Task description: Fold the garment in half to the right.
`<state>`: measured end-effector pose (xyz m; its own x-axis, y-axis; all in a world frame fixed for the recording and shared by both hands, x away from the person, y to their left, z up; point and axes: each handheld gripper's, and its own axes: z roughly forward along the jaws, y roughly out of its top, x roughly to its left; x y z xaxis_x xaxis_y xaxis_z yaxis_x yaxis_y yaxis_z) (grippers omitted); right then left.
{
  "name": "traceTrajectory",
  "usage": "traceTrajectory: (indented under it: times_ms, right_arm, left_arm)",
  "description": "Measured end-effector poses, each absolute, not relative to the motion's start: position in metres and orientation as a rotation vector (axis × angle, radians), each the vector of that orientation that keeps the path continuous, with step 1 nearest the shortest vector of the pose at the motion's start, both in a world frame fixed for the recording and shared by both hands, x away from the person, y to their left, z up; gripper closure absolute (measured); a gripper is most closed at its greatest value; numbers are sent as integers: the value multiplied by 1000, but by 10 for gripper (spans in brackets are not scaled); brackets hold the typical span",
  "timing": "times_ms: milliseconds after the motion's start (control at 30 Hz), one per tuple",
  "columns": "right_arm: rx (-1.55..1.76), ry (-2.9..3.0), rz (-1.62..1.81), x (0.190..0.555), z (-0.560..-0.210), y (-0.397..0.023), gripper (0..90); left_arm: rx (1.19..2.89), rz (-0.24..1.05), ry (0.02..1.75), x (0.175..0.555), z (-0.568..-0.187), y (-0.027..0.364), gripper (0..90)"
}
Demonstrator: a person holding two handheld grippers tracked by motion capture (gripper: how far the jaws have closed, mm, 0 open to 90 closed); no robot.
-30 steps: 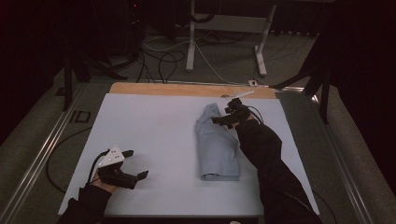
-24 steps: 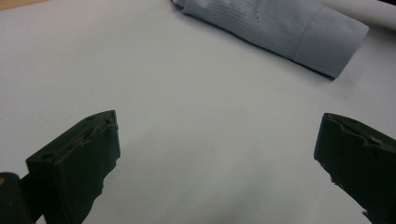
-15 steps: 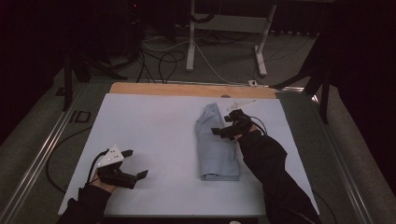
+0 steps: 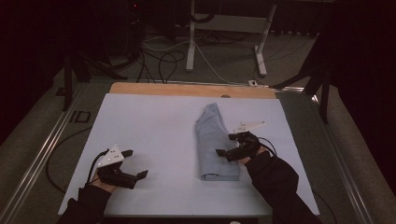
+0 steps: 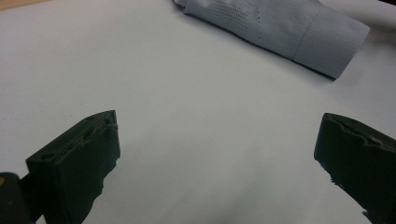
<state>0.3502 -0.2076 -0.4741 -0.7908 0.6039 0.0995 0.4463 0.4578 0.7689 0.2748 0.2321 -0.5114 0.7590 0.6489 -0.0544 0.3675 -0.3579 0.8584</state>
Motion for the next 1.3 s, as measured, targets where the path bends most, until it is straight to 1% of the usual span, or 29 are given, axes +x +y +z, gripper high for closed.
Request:
traceTrajectory:
  times_ms: [33,100,167,333,533,667,733,800,867,1033,1133,1233,1300]
  right_arm:
    - [915,2513,1239,345,-475,-210,149]
    - [914,2510,1244,335,-477,-214,170]
    - [928,2499,1250,325,-479,-219,234]
    - [953,2494,1212,308,-488,-233,359]
    - [1024,2494,1138,296,-505,-242,389]
    - [1052,2458,1154,292,-507,-245,450]
    - [990,2456,1215,290,-502,-239,557]
    - [981,2463,1223,291,-500,-232,557]
    - [1028,2462,1228,294,-501,-232,526]
    - [1101,2458,1074,294,-514,-243,537]
    - [1135,2483,1062,290,-520,-247,535]
    - [1161,2503,1066,288,-523,-248,612]
    - [1149,2512,1064,286,-521,-248,689]
  left_arm:
    - [1985,366,766,275,-511,232,14]
    - [1978,365,770,275,-511,232,15]
    - [1980,368,768,274,-511,232,15]
    - [1984,367,768,274,-511,231,15]
    - [1986,369,768,274,-511,231,15]
    - [1987,366,769,275,-512,231,15]
    - [1987,364,768,275,-512,230,15]
    - [1986,364,771,275,-512,230,15]
    - [1988,368,767,274,-512,231,15]
    - [1985,369,770,274,-512,232,14]
    - [1989,364,770,274,-512,231,15]
    - [1992,361,769,275,-512,231,15]
    - [1993,360,772,275,-513,230,15]
